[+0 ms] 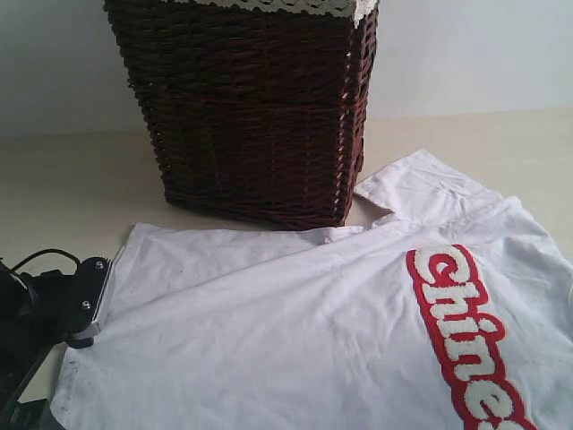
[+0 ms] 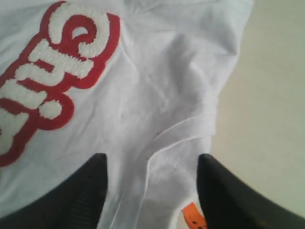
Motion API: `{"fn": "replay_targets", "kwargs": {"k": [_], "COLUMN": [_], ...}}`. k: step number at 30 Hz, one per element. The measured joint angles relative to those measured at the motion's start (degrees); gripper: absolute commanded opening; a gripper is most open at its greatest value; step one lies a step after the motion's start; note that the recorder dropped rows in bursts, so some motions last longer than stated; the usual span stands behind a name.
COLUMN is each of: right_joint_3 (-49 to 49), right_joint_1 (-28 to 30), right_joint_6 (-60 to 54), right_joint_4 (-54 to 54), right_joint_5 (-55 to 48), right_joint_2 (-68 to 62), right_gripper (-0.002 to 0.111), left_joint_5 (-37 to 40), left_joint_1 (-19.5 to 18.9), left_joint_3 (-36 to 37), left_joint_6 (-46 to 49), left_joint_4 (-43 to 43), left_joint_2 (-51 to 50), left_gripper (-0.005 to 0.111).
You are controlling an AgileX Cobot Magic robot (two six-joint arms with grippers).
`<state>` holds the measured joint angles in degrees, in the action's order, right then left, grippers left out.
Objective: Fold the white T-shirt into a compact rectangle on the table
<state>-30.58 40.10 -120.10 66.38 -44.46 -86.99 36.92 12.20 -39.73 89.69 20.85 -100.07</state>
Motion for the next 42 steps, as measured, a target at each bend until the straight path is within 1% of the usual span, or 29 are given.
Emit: {"fn": "replay_targets", "kwargs": {"k": [3, 5, 7, 8, 9, 10, 11, 12, 13, 14, 15, 16, 17, 18, 21, 25, 27, 31, 34, 36, 39, 42], "right_joint_3": [-1.9, -4.6, -6.3, -6.6, -6.7, -6.7, -6.4, -4.6, -2.5, -0.8, 1.4, 2.7, 4.0, 4.4, 4.6, 4.6, 4.6, 3.7, 3.2, 3.0, 2.9, 2.6], "right_joint_1": [0.0, 0.0, 0.2, 0.6, 0.9, 1.2, 1.3, 1.3, 1.3, 1.3, 1.3, 1.3, 1.3, 1.3, 1.3, 1.3, 1.3, 1.3, 1.3, 1.3, 1.3, 1.3], "right_joint_6": [0.0, 0.0, 3.0, 6.2, 7.8, 10.5, 12.3, 14.6, 14.8, 14.8, 14.7, 14.2, 12.6, 11.2, 9.0, 11.8, 10.6, 6.4, 3.3, 1.4, 0.7, 3.2], "right_joint_4": [-5.5, -13.0, -21.1, -27.9, -31.6, -38.0, -41.3, -48.2, -53.7, -57.1, -59.9, -60.4, -59.4, -58.1, -52.9, -54.1, -53.7, -45.9, -37.9, -35.0, -35.6, -40.0], "right_joint_5": [-2.0, -6.3, -10.1, -13.8, -16.9, -21.7, -22.9, -23.9, -24.3, -24.3, -23.4, -21.7, -19.0, -18.4, -17.4, -17.5, -18.0, -17.2, -11.8, -8.0, -4.4, -3.9], "right_joint_2": [-1.5, -4.4, -6.9, -7.5, -7.6, -7.6, -7.6, -7.6, -7.6, -7.6, -7.5, -7.5, -7.5, -7.5, -7.5, -7.2, -5.9, -3.3, -3.0, -4.1, -7.0, -9.3], "right_gripper": [0.061, 0.059, 0.059, 0.059, 0.055, 0.052, 0.044, 0.036, 0.031, 0.023, 0.018, 0.010, 0.005, 0.000, 0.000, 0.000, 0.000, 0.000, 0.000, 0.000, 0.000, 0.000], "left_joint_5": [0.0, 0.0, 0.0, 0.0, 0.0, 0.0, 0.0, 0.0, 0.0, 0.0, 0.0, 0.0, 0.0, 0.0, 0.0, 0.0, 0.0, 0.0, 0.0, 0.0, 0.0, 0.0], "left_joint_1": [0.0, 0.0, 0.0, 0.0, 0.0, 0.0, 0.0, 0.0, 0.0, 0.0, 0.0, 0.0, 0.0, 0.0, 0.0, 0.0, 0.0, 0.0, 0.0, 0.0, 0.0, 0.0], "left_joint_3": [0.0, 0.0, 0.0, 0.0, 0.0, 0.0, 0.0, 0.0, 0.0, 0.0, 0.0, 0.0, 0.0, 0.0, 0.0, 0.0, 0.0, 0.0, 0.0, 0.0, 0.0, 0.0], "left_joint_6": [0.0, 0.0, 0.0, 0.0, 0.0, 0.0, 0.0, 0.0, 0.0, 0.0, 0.0, 0.0, 0.0, 0.0, 0.0, 0.0, 0.0, 0.0, 0.0, 0.0, 0.0, 0.0], "left_joint_4": [0.0, 0.0, 0.0, 0.0, 0.0, 0.0, 0.0, 0.0, 0.0, 0.0, 0.0, 0.0, 0.0, 0.0, 0.0, 0.0, 0.0, 0.0, 0.0, 0.0, 0.0, 0.0], "left_joint_2": [0.0, 0.0, 0.0, 0.0, 0.0, 0.0, 0.0, 0.0, 0.0, 0.0, 0.0, 0.0, 0.0, 0.0, 0.0, 0.0, 0.0, 0.0, 0.0, 0.0, 0.0, 0.0], "left_gripper": [0.100, 0.100, 0.100, 0.100, 0.100, 0.100, 0.100, 0.100, 0.100, 0.100, 0.100, 0.100, 0.100, 0.100, 0.100, 0.100, 0.100, 0.100, 0.100, 0.100, 0.100, 0.100]}}
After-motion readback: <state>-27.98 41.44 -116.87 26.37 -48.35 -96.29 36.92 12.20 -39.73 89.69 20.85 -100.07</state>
